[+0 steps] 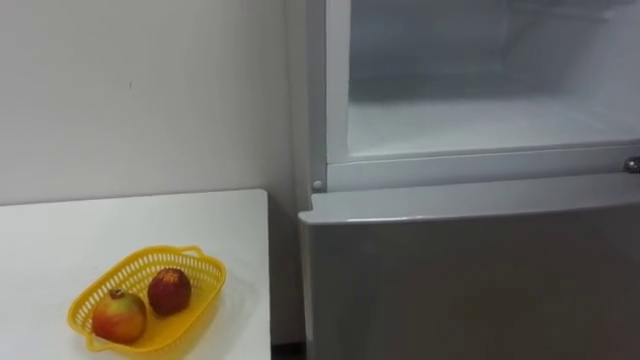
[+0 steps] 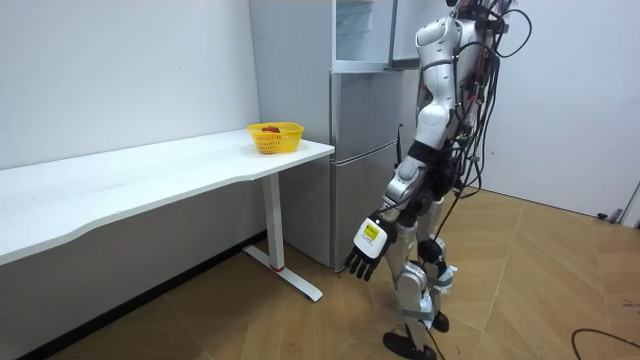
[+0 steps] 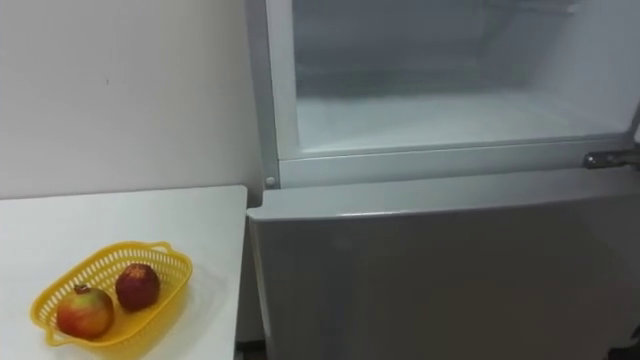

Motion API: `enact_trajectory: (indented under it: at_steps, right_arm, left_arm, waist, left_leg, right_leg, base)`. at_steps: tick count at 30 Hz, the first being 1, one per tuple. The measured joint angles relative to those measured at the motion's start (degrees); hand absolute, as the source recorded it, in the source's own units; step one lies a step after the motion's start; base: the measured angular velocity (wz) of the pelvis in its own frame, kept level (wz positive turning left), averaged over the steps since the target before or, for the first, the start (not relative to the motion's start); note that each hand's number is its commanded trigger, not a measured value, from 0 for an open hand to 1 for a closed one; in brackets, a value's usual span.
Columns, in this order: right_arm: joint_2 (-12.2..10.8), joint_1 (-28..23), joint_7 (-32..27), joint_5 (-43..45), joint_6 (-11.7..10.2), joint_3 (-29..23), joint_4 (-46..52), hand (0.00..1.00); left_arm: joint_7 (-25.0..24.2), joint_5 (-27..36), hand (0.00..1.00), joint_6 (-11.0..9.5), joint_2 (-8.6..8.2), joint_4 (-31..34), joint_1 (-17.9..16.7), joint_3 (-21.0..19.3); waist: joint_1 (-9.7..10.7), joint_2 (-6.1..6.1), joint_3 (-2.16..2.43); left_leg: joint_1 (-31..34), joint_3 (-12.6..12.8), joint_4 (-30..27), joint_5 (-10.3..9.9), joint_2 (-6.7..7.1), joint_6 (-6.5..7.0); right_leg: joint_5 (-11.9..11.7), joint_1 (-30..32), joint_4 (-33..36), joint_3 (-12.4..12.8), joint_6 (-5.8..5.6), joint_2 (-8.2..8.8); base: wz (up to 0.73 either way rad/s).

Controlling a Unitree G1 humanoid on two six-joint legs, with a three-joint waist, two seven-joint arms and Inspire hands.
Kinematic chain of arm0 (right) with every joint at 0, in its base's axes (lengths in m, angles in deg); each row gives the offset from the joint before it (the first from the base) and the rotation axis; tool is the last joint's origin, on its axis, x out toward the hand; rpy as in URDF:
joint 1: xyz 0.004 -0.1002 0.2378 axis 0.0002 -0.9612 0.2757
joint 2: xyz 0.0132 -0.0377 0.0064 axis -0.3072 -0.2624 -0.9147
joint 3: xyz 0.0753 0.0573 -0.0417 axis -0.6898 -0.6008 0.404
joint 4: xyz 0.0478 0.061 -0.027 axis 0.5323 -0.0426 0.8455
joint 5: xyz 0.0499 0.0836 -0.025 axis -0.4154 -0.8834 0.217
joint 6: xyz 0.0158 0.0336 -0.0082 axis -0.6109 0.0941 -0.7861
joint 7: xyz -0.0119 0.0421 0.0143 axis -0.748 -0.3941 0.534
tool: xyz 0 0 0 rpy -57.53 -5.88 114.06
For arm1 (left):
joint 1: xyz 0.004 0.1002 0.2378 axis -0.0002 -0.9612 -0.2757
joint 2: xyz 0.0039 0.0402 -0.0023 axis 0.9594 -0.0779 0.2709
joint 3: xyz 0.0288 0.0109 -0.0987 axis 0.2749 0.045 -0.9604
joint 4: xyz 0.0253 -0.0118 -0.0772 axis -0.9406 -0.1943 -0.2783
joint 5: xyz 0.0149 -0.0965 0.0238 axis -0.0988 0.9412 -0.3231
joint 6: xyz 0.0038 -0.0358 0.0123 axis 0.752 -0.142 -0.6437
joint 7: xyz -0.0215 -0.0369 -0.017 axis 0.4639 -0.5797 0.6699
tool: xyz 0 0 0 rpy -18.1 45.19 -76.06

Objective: Retrieve from the upper fridge

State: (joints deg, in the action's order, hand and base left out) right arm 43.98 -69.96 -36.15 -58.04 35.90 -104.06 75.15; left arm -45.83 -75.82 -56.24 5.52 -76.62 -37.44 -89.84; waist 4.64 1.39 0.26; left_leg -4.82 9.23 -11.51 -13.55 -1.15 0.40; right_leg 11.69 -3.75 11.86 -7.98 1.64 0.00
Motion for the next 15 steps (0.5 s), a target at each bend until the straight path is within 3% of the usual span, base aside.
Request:
enact_trajectory:
  at_steps: [4,8,15]
  right_arm:
    - [0.3,0.1,0.7,1.0,0.4,2.0,1.7,0.00]
    - [2.2,0.2,1.7,3.9,0.8,4.3,2.1,0.00]
    - [2.6,1.0,3.7,9.2,1.8,8.2,2.5,0.00]
  left_arm:
    - [0.0,0.0,0.00,0.0,-0.44,-1.1,0.1,0.1]
    - [0.3,0.0,0.00,0.3,-0.44,-1.8,0.2,0.3]
    - [1.1,0.0,0.00,0.6,-0.65,-2.6,0.3,1.2]
  waist:
    - [-0.5,0.28,-0.11]
    - [-0.6,1.21,-0.42]
    - [-2.1,2.42,-0.41]
  left_leg:
    - [0.0,-0.2,-0.1,0.0,0.00,0.01]
    - [0.0,-0.7,-0.3,0.0,-0.02,0.00]
    - [0.2,-1.5,-0.2,0.0,0.07,0.00]
  right_leg:
    - [0.0,0.0,0.1,-0.1,0.01,0.00]
    - [0.0,-0.1,-0.2,-0.6,0.01,0.05]
    - [0.0,-0.5,-0.2,-1.4,0.04,0.05]
  base:
    - [0.00]
    - [0.05]
    - [0.04]
